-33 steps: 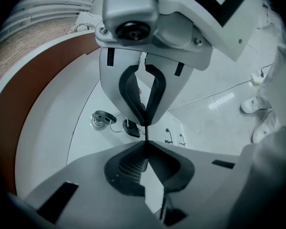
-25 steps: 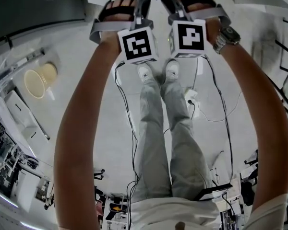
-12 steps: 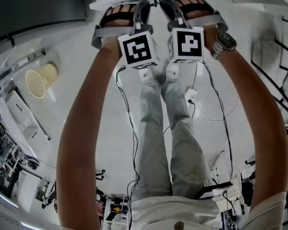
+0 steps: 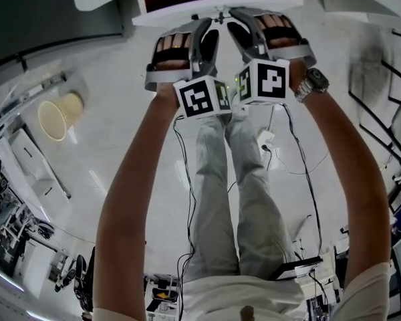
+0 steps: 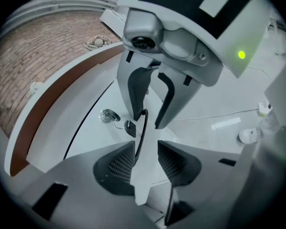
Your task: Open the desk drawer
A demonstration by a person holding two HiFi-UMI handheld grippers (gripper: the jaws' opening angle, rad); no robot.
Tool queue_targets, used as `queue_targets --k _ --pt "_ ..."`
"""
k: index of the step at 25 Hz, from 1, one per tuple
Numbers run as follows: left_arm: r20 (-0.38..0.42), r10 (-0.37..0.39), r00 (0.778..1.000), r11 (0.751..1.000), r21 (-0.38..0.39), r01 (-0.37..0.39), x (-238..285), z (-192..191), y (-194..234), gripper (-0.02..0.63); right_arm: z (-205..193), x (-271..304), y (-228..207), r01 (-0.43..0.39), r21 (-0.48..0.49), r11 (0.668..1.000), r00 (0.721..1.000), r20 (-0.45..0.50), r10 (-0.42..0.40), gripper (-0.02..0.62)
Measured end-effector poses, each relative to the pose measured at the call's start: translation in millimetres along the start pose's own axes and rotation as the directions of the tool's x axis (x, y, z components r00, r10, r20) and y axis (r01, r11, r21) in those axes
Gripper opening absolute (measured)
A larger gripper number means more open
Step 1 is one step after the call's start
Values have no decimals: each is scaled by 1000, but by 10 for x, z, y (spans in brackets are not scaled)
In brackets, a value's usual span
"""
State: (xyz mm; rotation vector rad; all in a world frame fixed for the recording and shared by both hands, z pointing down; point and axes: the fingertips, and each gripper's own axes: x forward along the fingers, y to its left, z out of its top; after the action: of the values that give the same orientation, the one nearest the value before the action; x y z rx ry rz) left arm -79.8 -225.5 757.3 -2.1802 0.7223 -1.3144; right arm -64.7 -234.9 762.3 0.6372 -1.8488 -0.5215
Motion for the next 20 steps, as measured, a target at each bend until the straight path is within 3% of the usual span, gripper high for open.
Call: queue_targets --k 1,4,7,8,10,13,15,16,18,20 --pt "17 21 1000 999 -39 -20 -38 5 15 150 -16 -33 8 -3 38 999 1000 7 3 168" --pt "34 65 997 975 -213 -56 -122 -43 36 150 -76 -184 33 5 191 981 999 33 -11 178" --pt "46 103 994 907 -414 -75 -216 -66 91 106 -119 -392 36 28 386 922 996 63 -56 172" --pt "59 119 991 875 -478 -76 -267 -45 127 56 -129 -471 18 34 463 886 994 76 -78 129" --pt "102 142 985 804 -592 -55 -397 20 210 18 -121 -625 -50 25 617 787 987 112 -119 35" --pt "186 173 967 690 -724 16 -647 138 403 9 -33 -842 -190 -64 799 599 969 192 -153 28" --pt "227 195 954 605 -793 64 -833 208 534 8 -17 -1000 -286 -115 877 467 955 227 -191 26" --pt "243 204 949 576 -813 84 -923 246 596 8 -23 -1080 -333 -131 899 418 950 235 -208 26" --pt "269 223 937 549 -829 108 -1085 328 730 8 -17 -1239 -433 -152 915 374 941 250 -230 26" --pt "285 242 928 528 -840 120 -1236 399 861 8 29 -1408 -542 -179 911 371 930 280 -240 26"
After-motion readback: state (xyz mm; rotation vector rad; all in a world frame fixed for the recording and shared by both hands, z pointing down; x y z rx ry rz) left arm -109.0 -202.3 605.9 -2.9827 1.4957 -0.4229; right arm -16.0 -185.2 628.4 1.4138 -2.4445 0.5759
